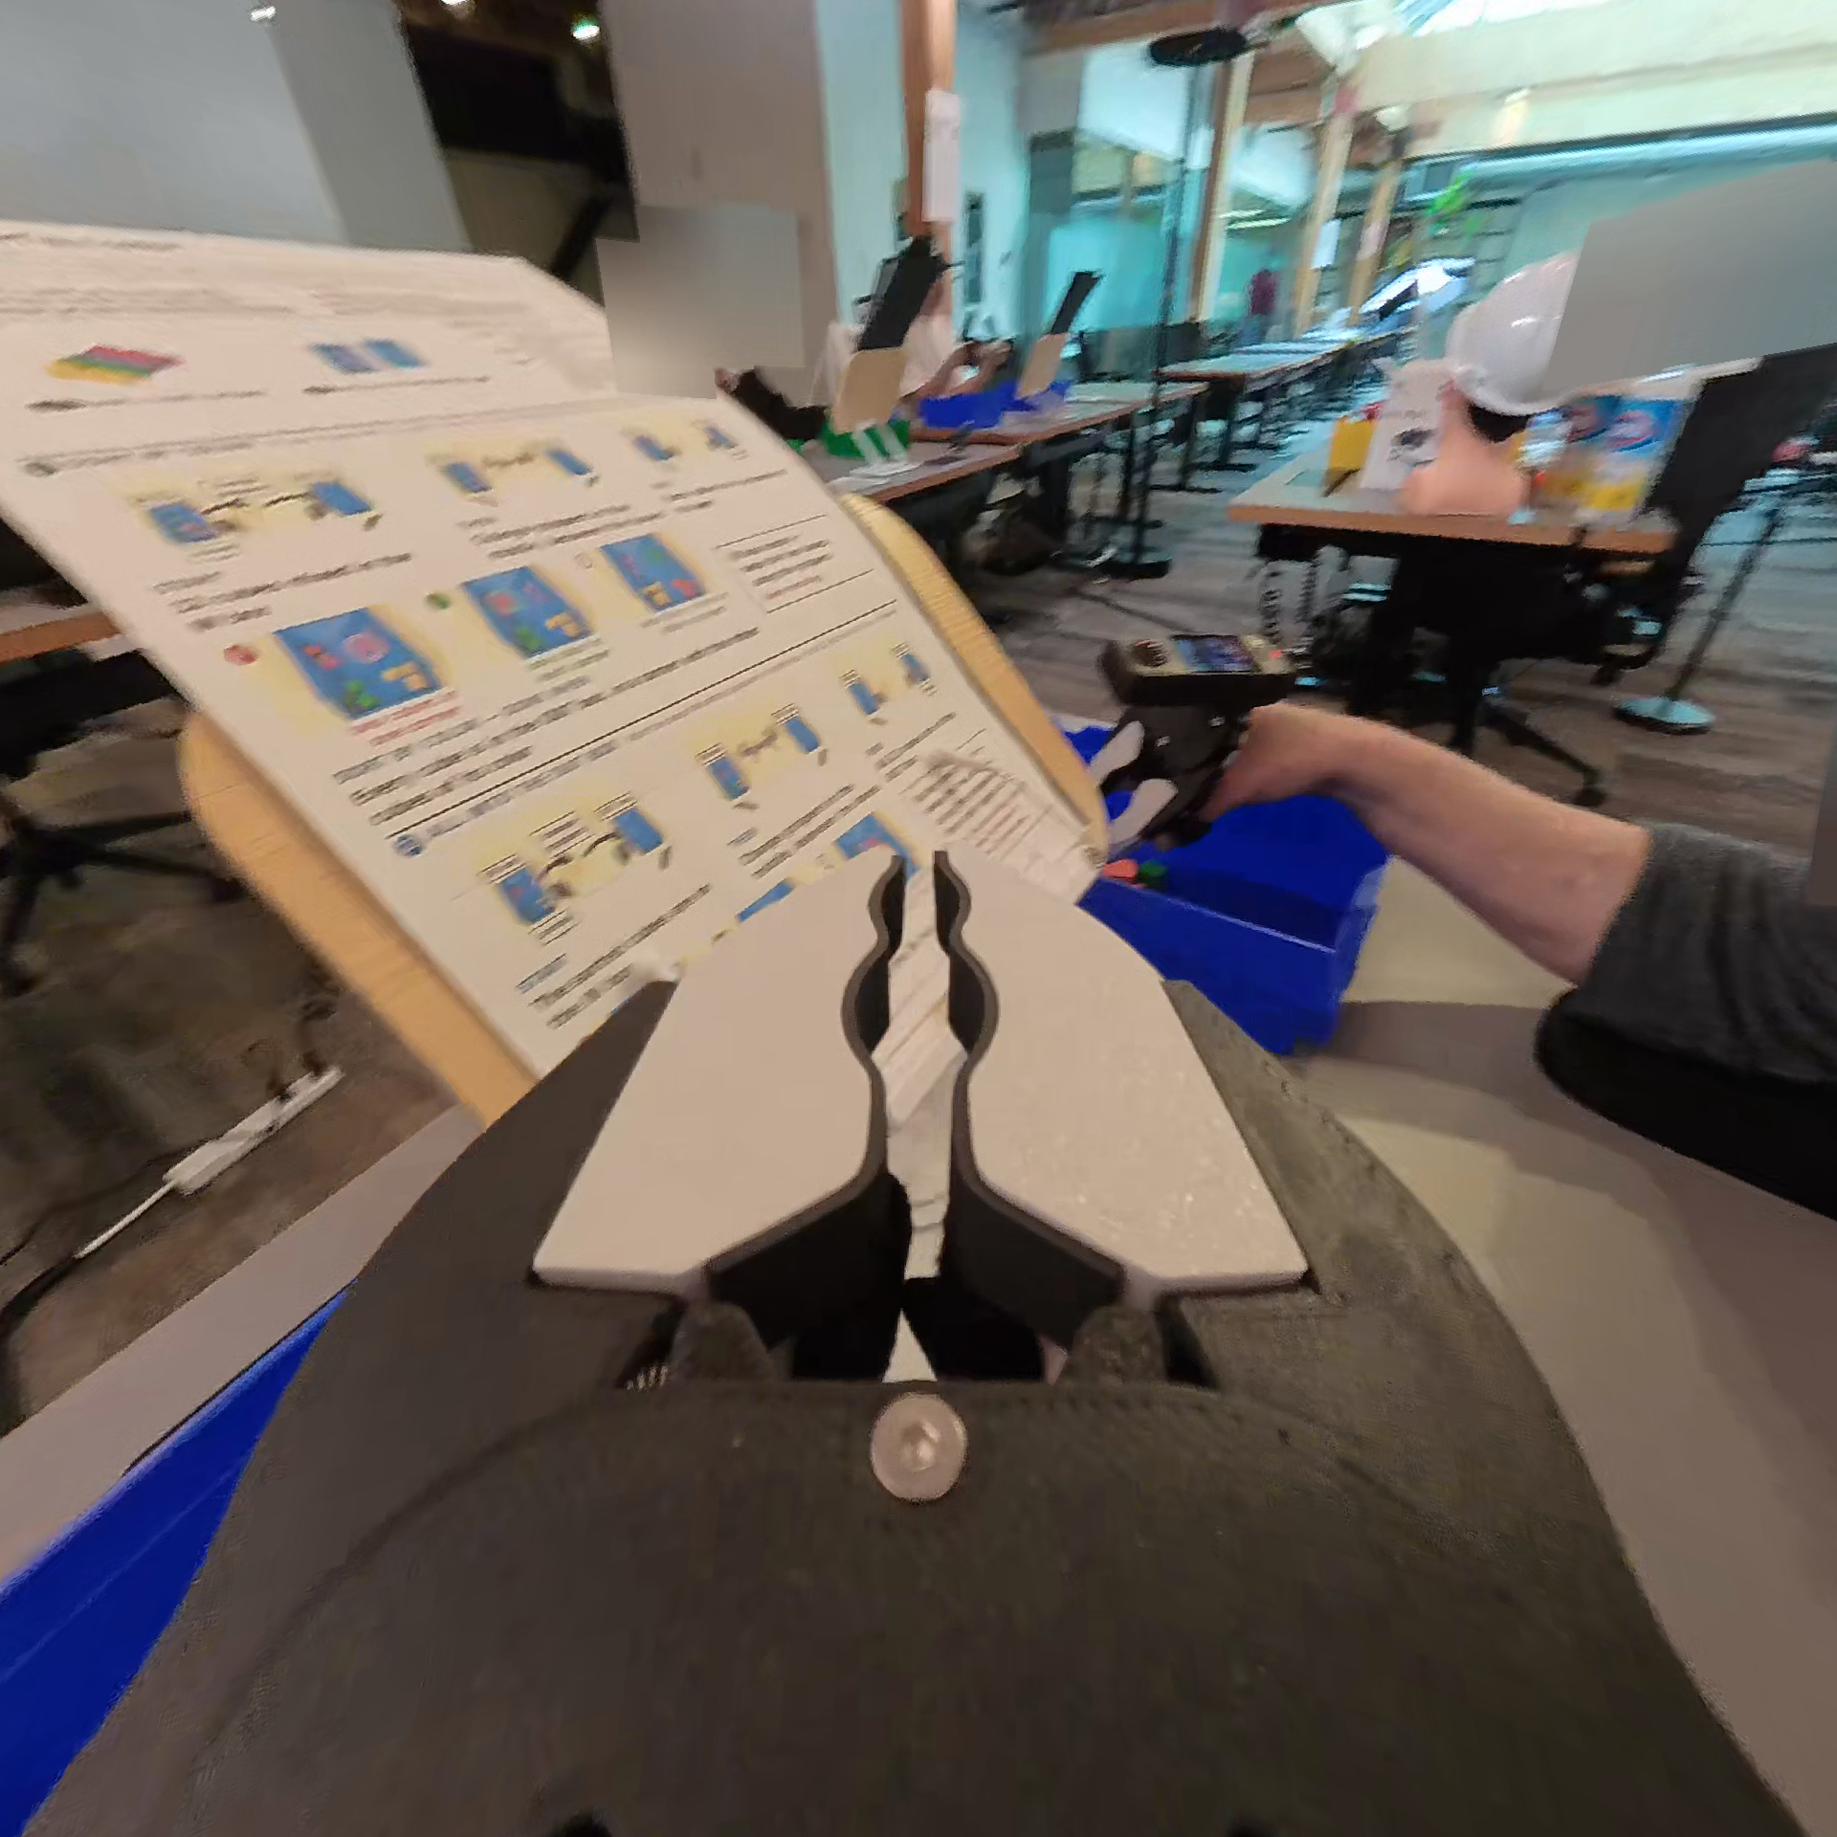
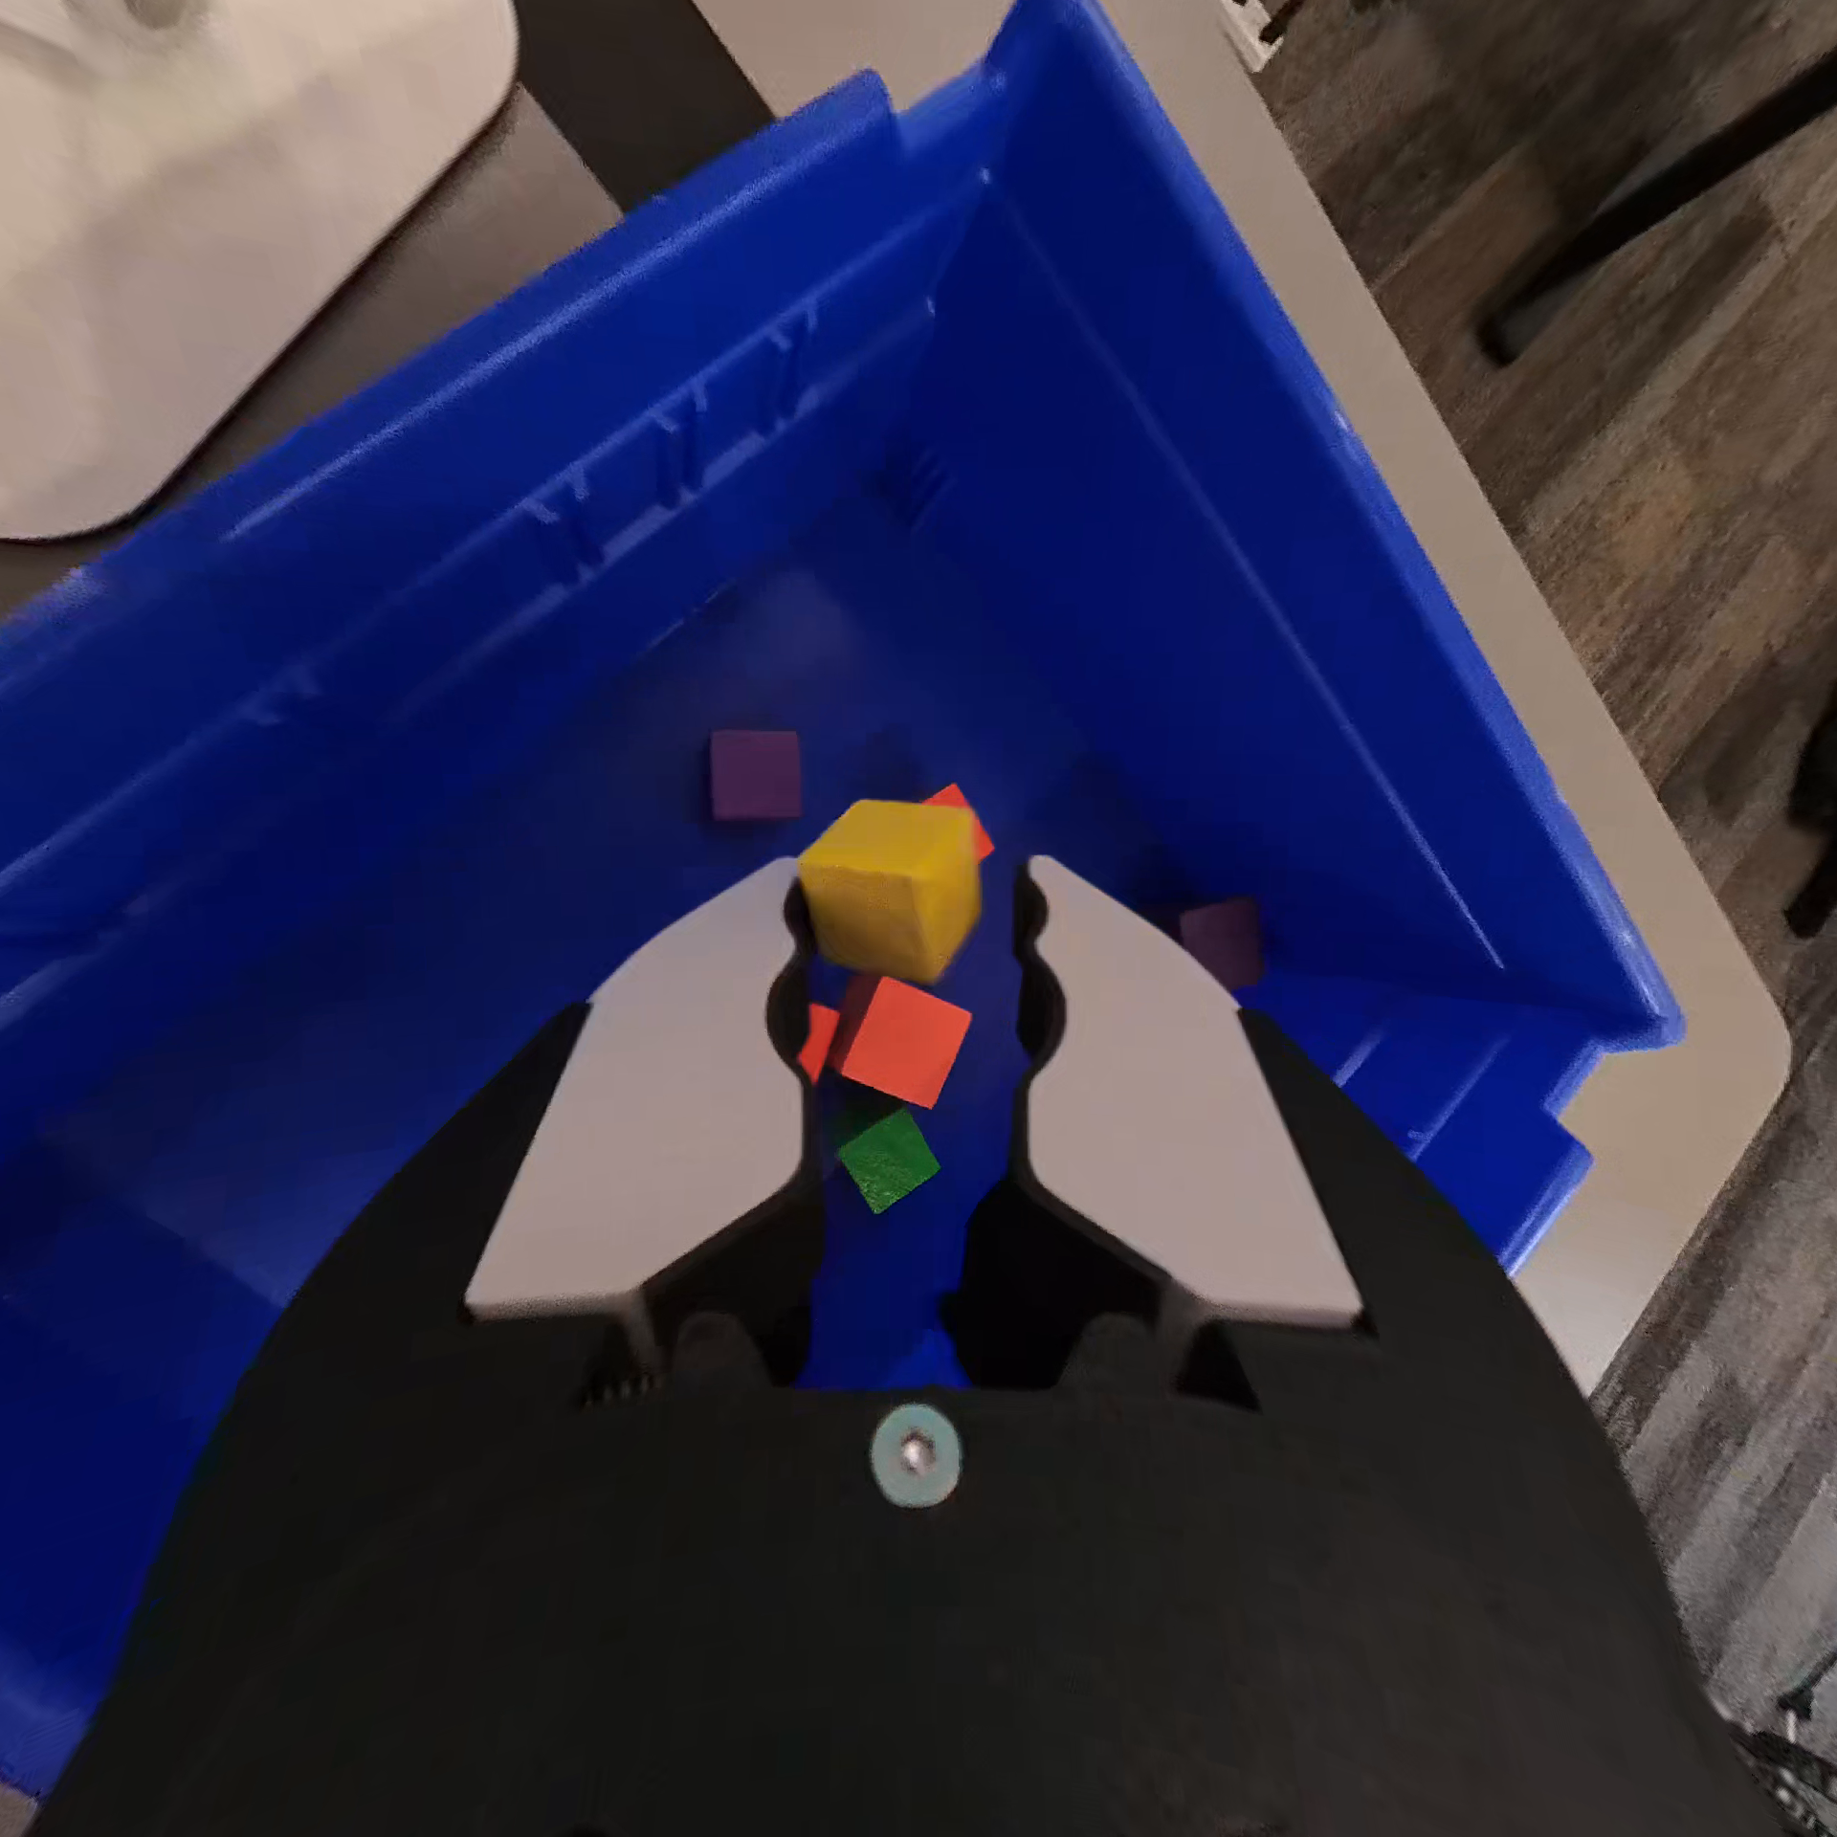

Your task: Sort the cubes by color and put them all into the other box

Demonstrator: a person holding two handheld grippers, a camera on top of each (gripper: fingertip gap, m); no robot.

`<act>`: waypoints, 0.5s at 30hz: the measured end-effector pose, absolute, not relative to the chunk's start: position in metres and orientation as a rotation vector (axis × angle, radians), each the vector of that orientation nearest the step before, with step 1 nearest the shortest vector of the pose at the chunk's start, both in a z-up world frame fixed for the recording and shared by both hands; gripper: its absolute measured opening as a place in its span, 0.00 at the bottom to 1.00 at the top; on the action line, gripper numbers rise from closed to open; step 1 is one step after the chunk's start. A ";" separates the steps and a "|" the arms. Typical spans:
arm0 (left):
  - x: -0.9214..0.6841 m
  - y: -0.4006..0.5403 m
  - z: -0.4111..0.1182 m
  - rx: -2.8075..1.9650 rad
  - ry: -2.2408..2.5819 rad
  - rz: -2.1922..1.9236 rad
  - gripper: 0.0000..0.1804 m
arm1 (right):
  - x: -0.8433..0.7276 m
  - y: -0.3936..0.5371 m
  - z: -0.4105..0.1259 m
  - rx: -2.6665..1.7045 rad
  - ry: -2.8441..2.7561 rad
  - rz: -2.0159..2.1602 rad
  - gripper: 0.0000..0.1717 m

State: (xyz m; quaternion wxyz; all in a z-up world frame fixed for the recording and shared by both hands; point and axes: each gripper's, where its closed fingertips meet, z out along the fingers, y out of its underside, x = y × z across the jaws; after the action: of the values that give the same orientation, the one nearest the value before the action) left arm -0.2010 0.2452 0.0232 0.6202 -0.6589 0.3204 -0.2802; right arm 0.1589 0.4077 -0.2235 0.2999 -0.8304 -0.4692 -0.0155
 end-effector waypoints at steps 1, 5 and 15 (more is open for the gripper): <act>-0.209 0.250 0.022 -1.536 0.706 -0.609 0.05 | 0.161 0.410 -0.223 -2.206 -1.231 -0.051 0.25; -0.239 0.263 0.014 -1.619 0.631 -0.515 0.06 | 0.162 0.412 -0.215 -2.179 -1.214 -0.060 0.23; -0.357 0.310 -0.065 -2.023 0.379 -0.059 0.21 | 0.151 0.410 -0.201 -2.103 -1.230 -0.062 0.23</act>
State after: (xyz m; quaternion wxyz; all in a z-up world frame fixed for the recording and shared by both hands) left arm -0.3566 0.3095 -0.0649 0.5152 -0.8421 0.1577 -0.0245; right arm 0.1510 0.4101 -0.2007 0.3449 -0.8100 -0.4738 -0.0238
